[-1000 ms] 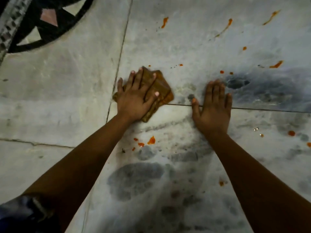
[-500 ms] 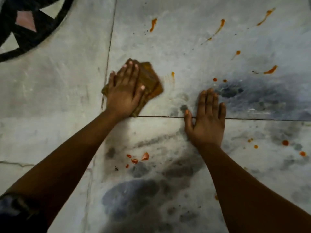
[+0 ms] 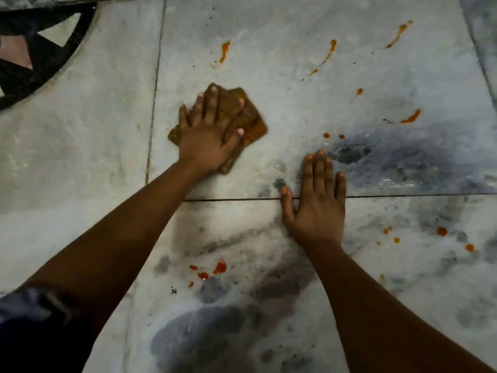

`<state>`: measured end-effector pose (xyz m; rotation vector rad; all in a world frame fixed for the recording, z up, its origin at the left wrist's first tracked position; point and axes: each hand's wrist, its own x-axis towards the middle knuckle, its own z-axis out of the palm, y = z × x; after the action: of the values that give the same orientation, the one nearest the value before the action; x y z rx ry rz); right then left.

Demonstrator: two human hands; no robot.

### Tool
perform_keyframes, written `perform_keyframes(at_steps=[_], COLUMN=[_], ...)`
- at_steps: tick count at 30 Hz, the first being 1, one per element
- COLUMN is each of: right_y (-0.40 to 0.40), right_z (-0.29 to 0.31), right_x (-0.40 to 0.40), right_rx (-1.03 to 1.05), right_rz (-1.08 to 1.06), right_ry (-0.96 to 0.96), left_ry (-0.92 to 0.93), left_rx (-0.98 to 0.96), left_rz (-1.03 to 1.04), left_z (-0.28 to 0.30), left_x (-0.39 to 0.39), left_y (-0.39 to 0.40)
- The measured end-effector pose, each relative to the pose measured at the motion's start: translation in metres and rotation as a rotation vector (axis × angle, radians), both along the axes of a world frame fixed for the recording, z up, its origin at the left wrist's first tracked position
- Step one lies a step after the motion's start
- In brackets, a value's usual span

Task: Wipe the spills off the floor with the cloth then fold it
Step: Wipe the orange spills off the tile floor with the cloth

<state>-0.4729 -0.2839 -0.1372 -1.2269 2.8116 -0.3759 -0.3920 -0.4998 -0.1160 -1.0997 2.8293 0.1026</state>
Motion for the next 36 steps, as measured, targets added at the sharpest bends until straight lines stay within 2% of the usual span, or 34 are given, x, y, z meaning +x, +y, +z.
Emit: perform_keyframes(at_steps=[2,4,6,8,9,13,15,17,20,22,24,27,30,32,36], right_y=[-0.001,0.000,0.000,0.000,0.000,0.000,0.002,0.001,0.001,0.002,-0.004,-0.032,-0.060,-0.066,-0.071], right_z=[0.001,0.001,0.002,0.003,0.002,0.000,-0.002,-0.002,-0.001,0.002,0.008,0.018,0.012,0.003,-0.008], right_x=[-0.001,0.001,0.001,0.001,0.001,0.001,0.001,0.001,0.002,0.001,-0.003,-0.011,-0.014,-0.014,-0.013], right_rx=[-0.002,0.005,0.003,-0.001,-0.004,-0.027,-0.032,-0.036,-0.048,-0.082,-0.134,-0.128,-0.026,0.011,-0.070], right_rz=[0.003,0.000,0.001,-0.005,-0.006,0.002,-0.003,0.003,0.015,0.010,0.045,0.159,0.195,0.164,0.126], right_ry=[0.001,-0.014,-0.014,-0.014,-0.020,-0.013,-0.018,-0.020,-0.016,-0.043,-0.063,-0.115,-0.129,-0.079,-0.023], left_ry=[0.003,0.010,0.030,0.046,0.050,0.049,0.049,0.041,0.036,0.074,0.141,0.119,0.104,0.110,0.086], left_rx=[0.023,0.076,0.070,0.036,0.022,-0.006,0.015,0.068,0.086,0.036,-0.009,-0.004,0.025,0.046,0.029], left_rz=[0.170,0.244,0.105,-0.079,-0.102,0.194,0.341,0.395,0.204,0.008,-0.045,0.137,0.329,0.382,0.391], left_z=[0.001,0.005,0.002,0.000,-0.002,-0.001,0.001,0.004,0.008,0.003,-0.003,-0.004,-0.003,-0.001,-0.003], left_x=[-0.026,-0.057,-0.067,-0.042,-0.022,0.014,-0.010,-0.045,-0.058,-0.025,0.021,0.044,0.014,-0.007,-0.026], left_y=[-0.016,-0.008,0.021,0.053,0.059,0.027,0.007,-0.002,0.023,0.046,0.052,0.012,-0.030,-0.052,-0.082])
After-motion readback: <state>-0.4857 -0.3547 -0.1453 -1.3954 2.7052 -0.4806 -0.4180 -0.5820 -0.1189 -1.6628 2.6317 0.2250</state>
